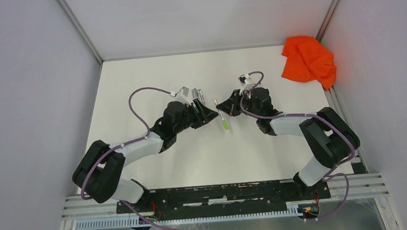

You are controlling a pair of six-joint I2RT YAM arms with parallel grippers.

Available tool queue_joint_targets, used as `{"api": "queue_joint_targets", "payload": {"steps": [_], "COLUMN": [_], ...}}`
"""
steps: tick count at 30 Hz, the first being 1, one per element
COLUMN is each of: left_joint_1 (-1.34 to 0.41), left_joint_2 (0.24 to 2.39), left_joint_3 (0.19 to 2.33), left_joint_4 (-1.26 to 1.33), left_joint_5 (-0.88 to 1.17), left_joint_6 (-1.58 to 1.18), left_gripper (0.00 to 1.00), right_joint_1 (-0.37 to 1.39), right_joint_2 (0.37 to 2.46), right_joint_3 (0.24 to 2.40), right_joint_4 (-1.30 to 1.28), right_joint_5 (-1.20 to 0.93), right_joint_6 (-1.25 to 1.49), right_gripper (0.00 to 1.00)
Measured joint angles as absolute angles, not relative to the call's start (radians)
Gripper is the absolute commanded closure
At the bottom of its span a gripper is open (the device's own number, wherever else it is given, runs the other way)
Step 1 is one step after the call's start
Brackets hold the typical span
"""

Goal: Open the pen caps

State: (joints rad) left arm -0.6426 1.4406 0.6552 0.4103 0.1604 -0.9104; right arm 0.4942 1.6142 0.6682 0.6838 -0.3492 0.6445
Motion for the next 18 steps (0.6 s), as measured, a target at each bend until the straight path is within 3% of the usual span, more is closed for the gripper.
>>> {"api": "queue_joint_targets", "payload": {"steps": [18], "left_joint_1": [-0.725], "left_joint_2": [1.494], "left_joint_3": [0.597], "left_joint_4": [0.604], "left_joint_5": [0.221], "left_joint_6": [-0.846], "left_gripper": [0.43], "right_joint_1": [0.493], "right_joint_2": [1.604], "right_joint_3": [0.601], "right_joint_4": [0.930], "right_joint_5": [-0.434], "right_joint_6": [0.845], "right_gripper": [1.00]}}
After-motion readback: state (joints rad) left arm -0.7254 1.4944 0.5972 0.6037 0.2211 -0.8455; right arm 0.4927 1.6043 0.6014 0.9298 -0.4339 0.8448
